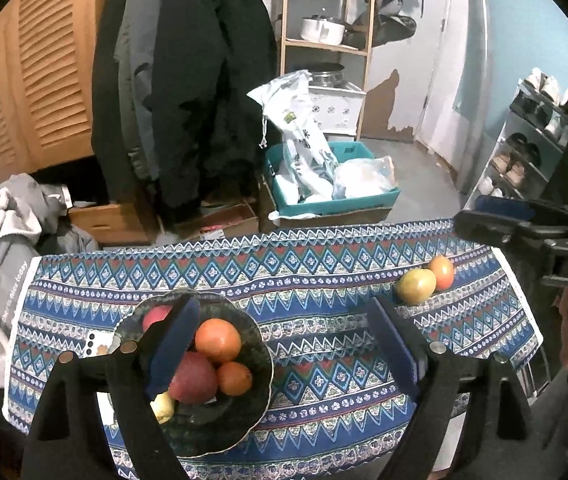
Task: Organize fruits
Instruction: 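Lift both tools off the plate and move them toward the mango and orange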
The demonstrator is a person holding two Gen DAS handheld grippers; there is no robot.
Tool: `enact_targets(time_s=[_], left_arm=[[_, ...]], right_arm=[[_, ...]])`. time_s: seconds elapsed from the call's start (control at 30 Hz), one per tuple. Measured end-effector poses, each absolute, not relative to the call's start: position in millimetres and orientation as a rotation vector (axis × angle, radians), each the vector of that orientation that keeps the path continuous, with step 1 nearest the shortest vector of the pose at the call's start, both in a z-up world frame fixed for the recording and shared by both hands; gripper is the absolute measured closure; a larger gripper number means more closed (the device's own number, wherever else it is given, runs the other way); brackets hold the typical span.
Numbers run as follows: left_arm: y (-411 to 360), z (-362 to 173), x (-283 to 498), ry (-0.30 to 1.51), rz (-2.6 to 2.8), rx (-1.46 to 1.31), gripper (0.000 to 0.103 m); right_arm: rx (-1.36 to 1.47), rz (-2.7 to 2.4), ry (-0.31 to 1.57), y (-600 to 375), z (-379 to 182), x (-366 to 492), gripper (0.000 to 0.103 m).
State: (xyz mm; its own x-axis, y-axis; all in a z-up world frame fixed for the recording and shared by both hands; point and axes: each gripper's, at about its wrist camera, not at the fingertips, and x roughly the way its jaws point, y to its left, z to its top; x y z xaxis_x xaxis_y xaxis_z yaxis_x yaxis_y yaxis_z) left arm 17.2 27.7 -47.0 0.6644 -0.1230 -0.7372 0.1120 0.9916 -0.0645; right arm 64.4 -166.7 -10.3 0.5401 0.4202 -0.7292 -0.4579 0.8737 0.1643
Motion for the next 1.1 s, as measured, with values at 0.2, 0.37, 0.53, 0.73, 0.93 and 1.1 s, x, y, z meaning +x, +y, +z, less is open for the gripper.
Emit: enact_targets(time_s=[0.2,0.37,0.53,0.73,0.93,1.1], left_arm=[[11.3,-43.5,21.1,0.83,-0.159,-0.01,0.016],[-6.8,-41.8,25.8,0.829,-0.186,0.003,0.015],[-26.0,-45.9,37.0,0.847,-0.221,0.007,0.015],[-48.6,-57.6,48.4,0.886,-0.258,0.014,0.015],[-67.8,-66.1,56.9,0.905,-0.271,0.045,0.015],[-83.1,-70.0,63.7,0.915,-0.291,0.065,0.015]], right_arm=[[-0.021,0.474,0.849,-197.3,-8.3,66.5,0.027],[-0.004,0.422,0.852,-223.6,-10.7,67.2,0.027],[0.006,0.373,0.85,-249.7,-12.4,66.3,0.026],[0.031,0.313,0.883,-281.6,-24.0,71.2,0.026],[0.056,0.269,0.919,-305.5,-39.8,75.5,0.026],[0.058,0.253,0.943,-316.3,-51.0,76.9,0.026]])
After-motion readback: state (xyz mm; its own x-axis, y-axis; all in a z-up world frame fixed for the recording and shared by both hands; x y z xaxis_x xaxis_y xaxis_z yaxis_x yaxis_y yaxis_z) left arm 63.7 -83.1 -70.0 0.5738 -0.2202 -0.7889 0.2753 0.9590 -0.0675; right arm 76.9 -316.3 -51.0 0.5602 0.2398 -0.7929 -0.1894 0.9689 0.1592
